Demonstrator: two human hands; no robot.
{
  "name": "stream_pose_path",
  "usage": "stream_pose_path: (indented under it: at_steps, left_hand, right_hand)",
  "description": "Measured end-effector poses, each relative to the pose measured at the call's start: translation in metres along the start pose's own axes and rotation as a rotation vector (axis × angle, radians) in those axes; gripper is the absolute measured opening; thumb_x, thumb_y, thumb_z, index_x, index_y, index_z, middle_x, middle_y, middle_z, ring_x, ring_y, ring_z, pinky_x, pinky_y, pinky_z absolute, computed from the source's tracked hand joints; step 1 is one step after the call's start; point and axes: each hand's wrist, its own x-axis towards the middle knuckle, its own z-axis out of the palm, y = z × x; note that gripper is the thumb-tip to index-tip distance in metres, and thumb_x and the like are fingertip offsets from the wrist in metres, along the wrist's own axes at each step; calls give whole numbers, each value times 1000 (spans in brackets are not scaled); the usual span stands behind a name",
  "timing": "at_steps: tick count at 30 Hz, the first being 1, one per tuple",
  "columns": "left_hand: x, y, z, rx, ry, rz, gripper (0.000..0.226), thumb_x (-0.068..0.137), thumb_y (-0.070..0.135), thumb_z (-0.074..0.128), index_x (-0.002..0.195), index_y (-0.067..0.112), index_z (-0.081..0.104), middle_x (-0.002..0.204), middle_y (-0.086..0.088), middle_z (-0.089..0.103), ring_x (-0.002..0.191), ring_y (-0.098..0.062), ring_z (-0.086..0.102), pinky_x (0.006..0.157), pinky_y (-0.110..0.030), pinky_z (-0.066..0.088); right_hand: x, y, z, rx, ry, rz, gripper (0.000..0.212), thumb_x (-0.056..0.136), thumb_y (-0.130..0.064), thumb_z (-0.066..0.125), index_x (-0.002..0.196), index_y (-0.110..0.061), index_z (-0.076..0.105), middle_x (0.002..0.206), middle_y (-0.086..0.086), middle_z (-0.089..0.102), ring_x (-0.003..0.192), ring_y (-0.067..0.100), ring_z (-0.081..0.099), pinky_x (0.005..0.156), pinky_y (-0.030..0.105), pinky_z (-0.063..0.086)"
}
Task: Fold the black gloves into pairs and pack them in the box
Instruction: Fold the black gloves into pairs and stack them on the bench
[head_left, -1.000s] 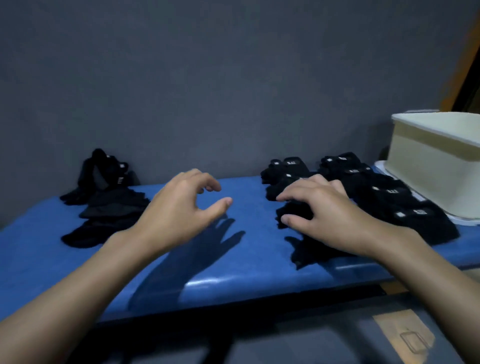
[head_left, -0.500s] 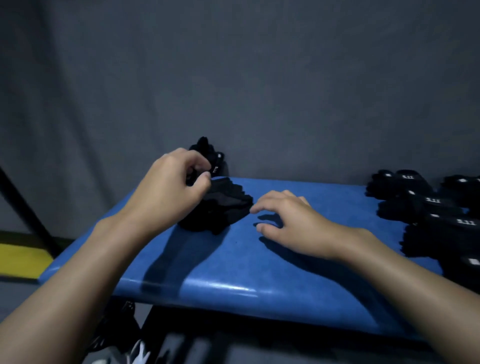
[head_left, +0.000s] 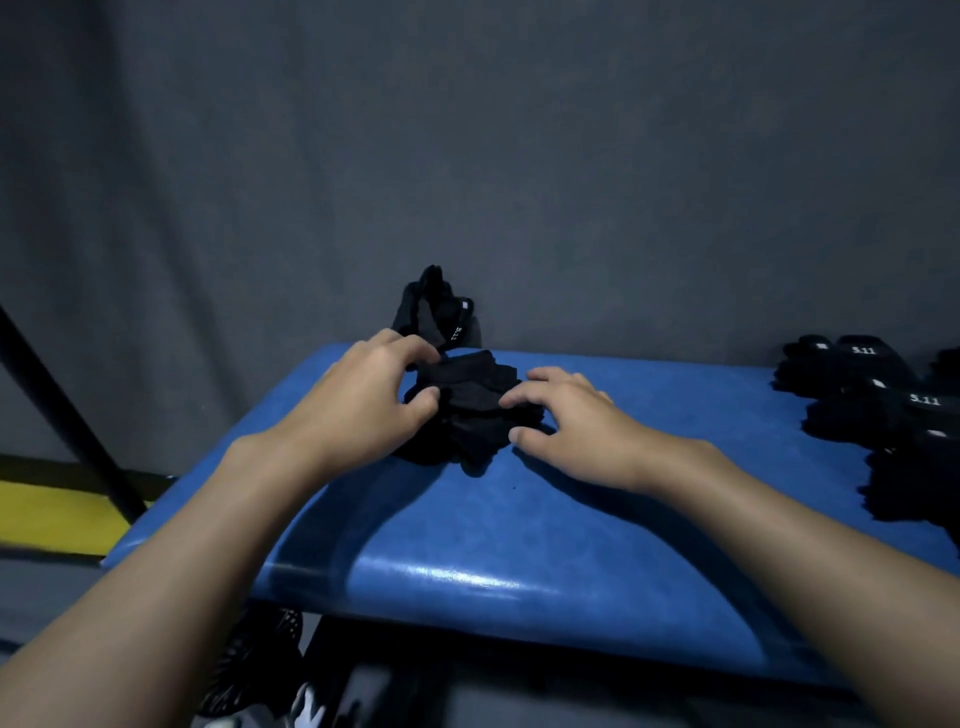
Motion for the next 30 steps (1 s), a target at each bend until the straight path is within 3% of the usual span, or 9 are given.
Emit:
stream_pose_path:
  at_steps: [8, 13, 18, 21, 23, 27, 30]
  left_hand:
    - [5, -7, 11, 15, -108, -2, 40, 93, 36, 61, 132, 29, 52, 126, 8, 56, 116, -14, 54, 101, -39, 45]
    - [8, -11, 16, -26, -163, -6, 44, 88, 38, 68, 128, 37, 51, 114, 17, 59, 104, -12, 60, 93, -37, 49]
    - [11, -7, 21, -121, -129, 28, 31, 88, 40, 69, 117, 35, 59, 106, 18, 57, 98, -5, 57, 75, -15, 42]
    - [14, -4, 24, -142, -115, 19, 31, 91, 46, 64, 120, 35, 60, 119, 15, 52, 105, -4, 54, 79, -20, 40]
    - [14, 0, 26, -151, -145, 6, 34, 91, 46, 63, 123, 36, 58, 121, 14, 55, 103, -5, 57, 79, -23, 44]
    - [14, 5, 33, -155, -212, -3, 42, 89, 43, 67, 129, 35, 56, 119, 9, 61, 106, -4, 59, 81, -17, 41]
    - [15, 11, 36, -187, -191, 1, 41, 89, 35, 70, 128, 34, 57, 114, 10, 59, 91, 4, 55, 72, -6, 37]
  right_hand:
    - [8, 0, 5, -47, 19, -26, 36, 95, -34, 56, 130, -27, 57, 130, -13, 49, 123, 11, 40, 110, 42, 30]
    - [3, 1, 0, 84, 133, -96, 22, 94, -25, 58, 114, -25, 68, 108, -18, 54, 103, 7, 51, 103, 44, 39]
    - [-9, 7, -7, 224, 252, -115, 10, 90, -20, 66, 98, -23, 72, 99, -12, 61, 94, 11, 61, 88, 33, 49]
    - [-18, 16, -7, 256, 328, -98, 5, 85, -22, 73, 87, -25, 69, 90, -12, 61, 85, 4, 58, 77, 23, 46]
    - [-21, 20, -9, 255, 338, -73, 10, 83, -25, 75, 85, -23, 66, 87, -12, 59, 84, 4, 57, 76, 21, 44]
    - [-25, 24, -11, 268, 303, -18, 23, 82, -28, 75, 84, -24, 53, 80, -7, 59, 71, 14, 53, 68, 32, 45]
    - [-24, 25, -10, 335, 280, -22, 27, 82, -20, 75, 96, -26, 52, 84, -8, 60, 73, 16, 57, 69, 30, 48]
